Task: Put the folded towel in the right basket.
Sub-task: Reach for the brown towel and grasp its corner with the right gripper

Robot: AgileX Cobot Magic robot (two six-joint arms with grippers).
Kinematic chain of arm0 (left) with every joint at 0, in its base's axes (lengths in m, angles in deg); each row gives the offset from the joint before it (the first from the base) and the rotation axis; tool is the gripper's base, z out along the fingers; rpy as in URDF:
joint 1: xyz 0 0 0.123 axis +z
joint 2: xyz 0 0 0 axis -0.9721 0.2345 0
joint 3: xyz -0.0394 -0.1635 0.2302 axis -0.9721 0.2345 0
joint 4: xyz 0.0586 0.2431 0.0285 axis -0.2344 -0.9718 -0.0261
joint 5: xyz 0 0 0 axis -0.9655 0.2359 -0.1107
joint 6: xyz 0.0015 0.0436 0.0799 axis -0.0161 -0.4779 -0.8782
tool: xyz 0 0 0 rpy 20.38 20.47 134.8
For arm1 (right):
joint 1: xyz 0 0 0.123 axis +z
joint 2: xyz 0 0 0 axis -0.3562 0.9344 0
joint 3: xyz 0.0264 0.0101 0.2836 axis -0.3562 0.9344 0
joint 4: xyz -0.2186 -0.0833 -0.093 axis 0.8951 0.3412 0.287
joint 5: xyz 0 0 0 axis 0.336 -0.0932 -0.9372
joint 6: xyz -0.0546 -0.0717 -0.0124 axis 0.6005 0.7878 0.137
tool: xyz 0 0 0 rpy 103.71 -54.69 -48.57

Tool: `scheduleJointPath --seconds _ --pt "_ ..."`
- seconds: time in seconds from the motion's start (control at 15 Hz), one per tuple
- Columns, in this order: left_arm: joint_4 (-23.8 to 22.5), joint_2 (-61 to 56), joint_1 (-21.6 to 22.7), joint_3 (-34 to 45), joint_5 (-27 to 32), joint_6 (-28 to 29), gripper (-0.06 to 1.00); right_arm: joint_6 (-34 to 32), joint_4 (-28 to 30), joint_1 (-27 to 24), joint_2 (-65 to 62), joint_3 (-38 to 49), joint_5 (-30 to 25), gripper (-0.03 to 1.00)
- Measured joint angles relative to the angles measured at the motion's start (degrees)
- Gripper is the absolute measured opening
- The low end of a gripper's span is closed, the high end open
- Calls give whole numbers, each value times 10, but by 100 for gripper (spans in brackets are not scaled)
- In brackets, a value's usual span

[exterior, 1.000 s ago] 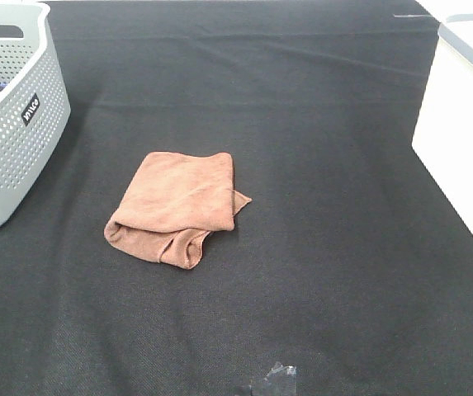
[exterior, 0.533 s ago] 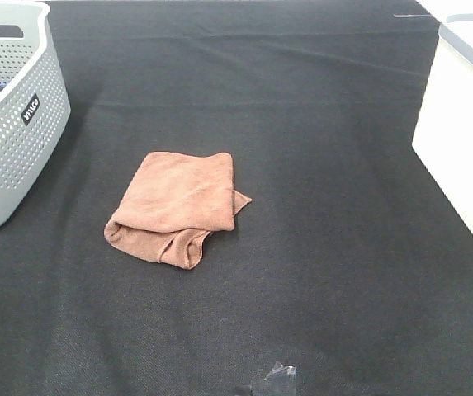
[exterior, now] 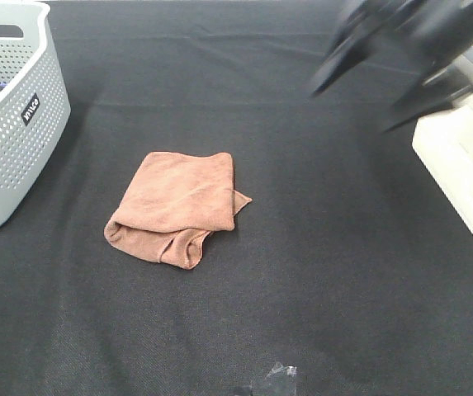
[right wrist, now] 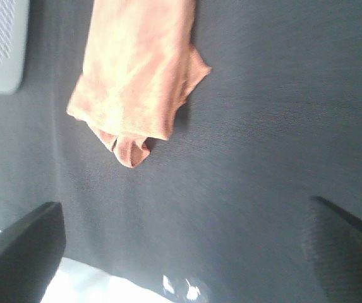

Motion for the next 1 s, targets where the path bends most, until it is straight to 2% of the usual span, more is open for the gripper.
scheduleJointPath --seconds 0.13,0.27,0.33,0.47,0.8,1.0 --pt "0 0 0 0 0 0 99 1 -24 23 59 0 38 97" --pt "0 0 0 0 0 0 99 1 -45 24 107 0 91 97" --pt "0 0 0 0 0 0 99 1 -45 24 107 0 91 97" --pt "0 0 0 0 0 0 99 1 -62 24 138 0 127 97" --pt "0 0 0 0 0 0 99 121 -264 24 244 0 138 97" --pt "0 0 0 0 0 0 99 136 -284 43 287 -1 139 97"
